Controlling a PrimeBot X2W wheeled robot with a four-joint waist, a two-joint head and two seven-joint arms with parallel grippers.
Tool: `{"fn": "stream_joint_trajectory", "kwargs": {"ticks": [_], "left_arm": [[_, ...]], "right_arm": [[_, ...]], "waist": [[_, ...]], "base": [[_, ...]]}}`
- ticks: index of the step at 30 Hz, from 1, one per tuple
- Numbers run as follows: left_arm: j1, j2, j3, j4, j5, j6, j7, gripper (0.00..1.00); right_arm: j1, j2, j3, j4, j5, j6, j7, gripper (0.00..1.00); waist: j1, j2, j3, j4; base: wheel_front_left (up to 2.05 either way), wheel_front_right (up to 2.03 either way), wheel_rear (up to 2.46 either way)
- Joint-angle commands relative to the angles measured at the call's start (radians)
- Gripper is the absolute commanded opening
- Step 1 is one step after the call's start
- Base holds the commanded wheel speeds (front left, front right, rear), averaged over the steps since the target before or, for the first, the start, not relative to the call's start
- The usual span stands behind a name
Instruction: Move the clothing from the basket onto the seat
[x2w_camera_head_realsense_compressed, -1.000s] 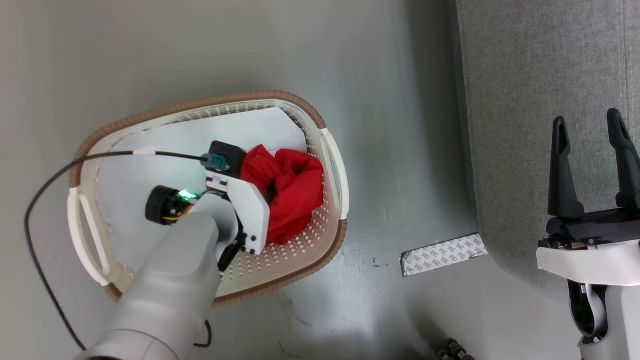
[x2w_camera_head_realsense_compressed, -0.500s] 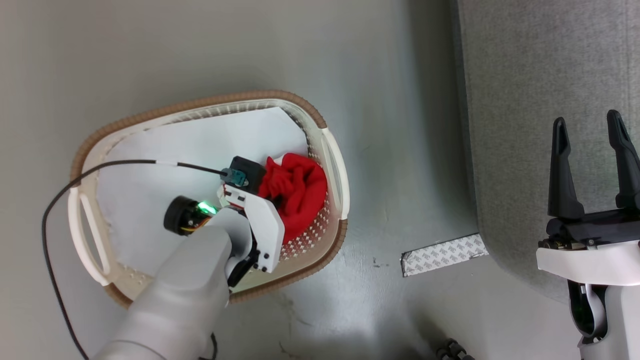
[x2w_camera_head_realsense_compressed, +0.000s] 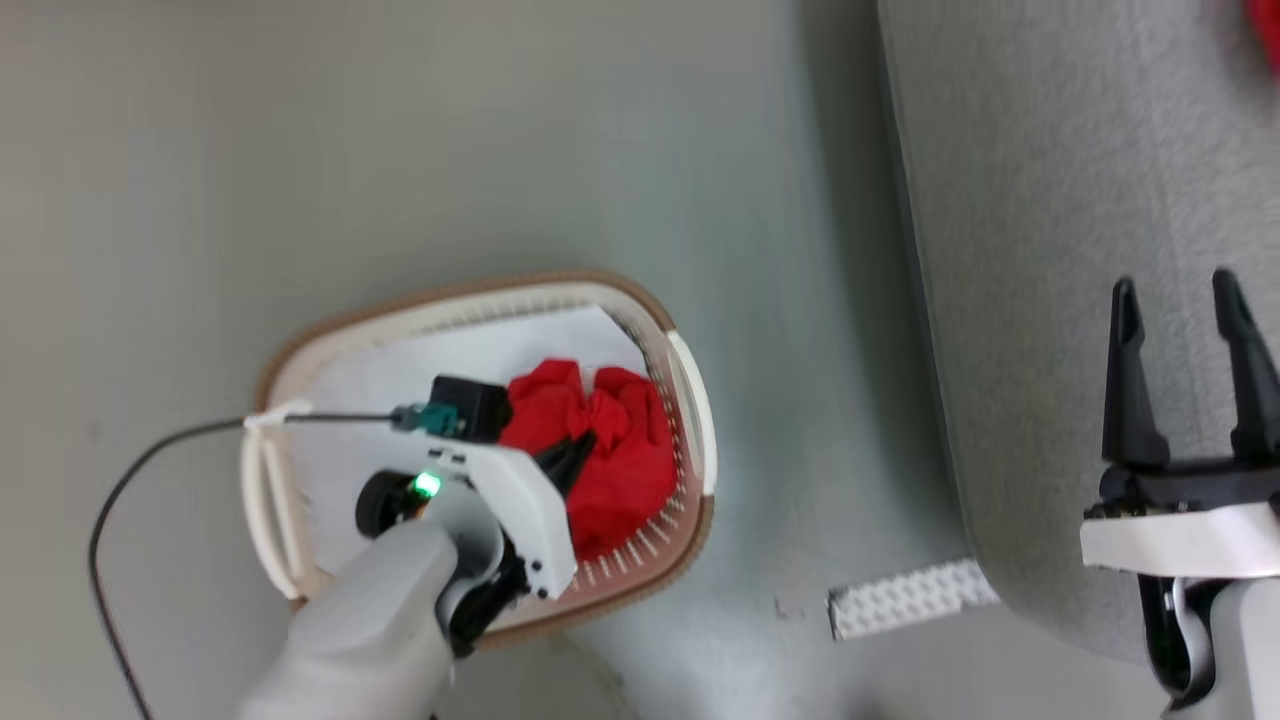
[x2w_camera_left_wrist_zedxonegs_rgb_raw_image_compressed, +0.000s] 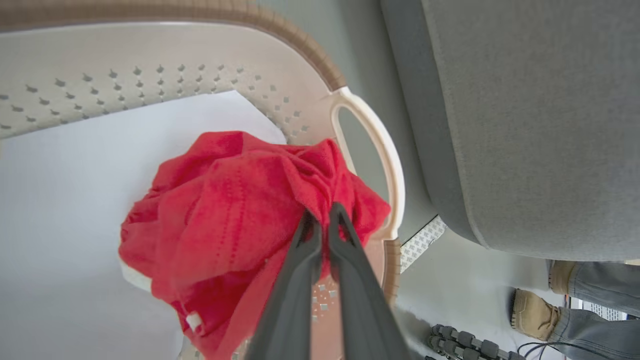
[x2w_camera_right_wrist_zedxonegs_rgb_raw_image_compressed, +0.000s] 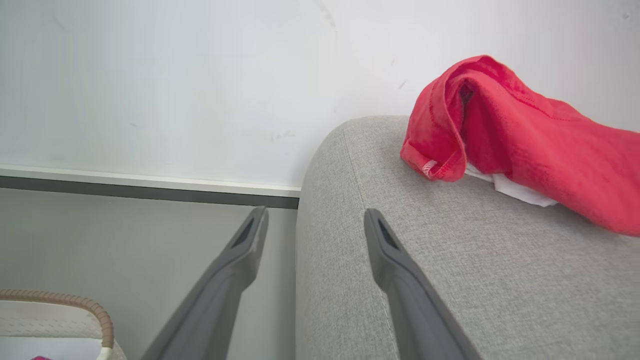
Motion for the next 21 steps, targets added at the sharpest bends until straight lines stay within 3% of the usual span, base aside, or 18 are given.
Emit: {"fn": "stream_joint_trajectory", "kwargs": {"ticks": [1,11,15,21], "left_arm": [[0.040,0.017,-0.003,-0.024,-0.035,-0.003,-0.023,0.00],[0.193,0.066,0.047,-0.165,-0.171,-0.001,-0.121,0.00],[0.239,0.098,0.074,-0.245,-0.178,0.030,-0.162,0.00],[0.315,0.179,0.121,-0.417,-0.162,0.116,-0.208,0.00]], "right_arm": [[0.022,0.000,-0.007,0.020,-0.008,-0.003,0.000,1.00],[0.078,-0.002,-0.016,0.095,-0.003,-0.003,0.000,1.00],[0.105,-0.007,-0.018,0.116,-0.003,-0.003,0.000,1.00],[0.148,-0.017,0.006,0.151,-0.014,-0.003,0.000,1.00]], "waist": [[0.0001,0.0000,-0.111,0.043],[0.0001,0.0000,-0.337,0.098],[0.0001,0.0000,-0.410,0.119],[0.0001,0.0000,-0.512,0.132]], "base": [[0.00,0.00,0.00],[0.00,0.00,0.00],[0.00,0.00,0.00],[0.00,0.00,0.00]]}}
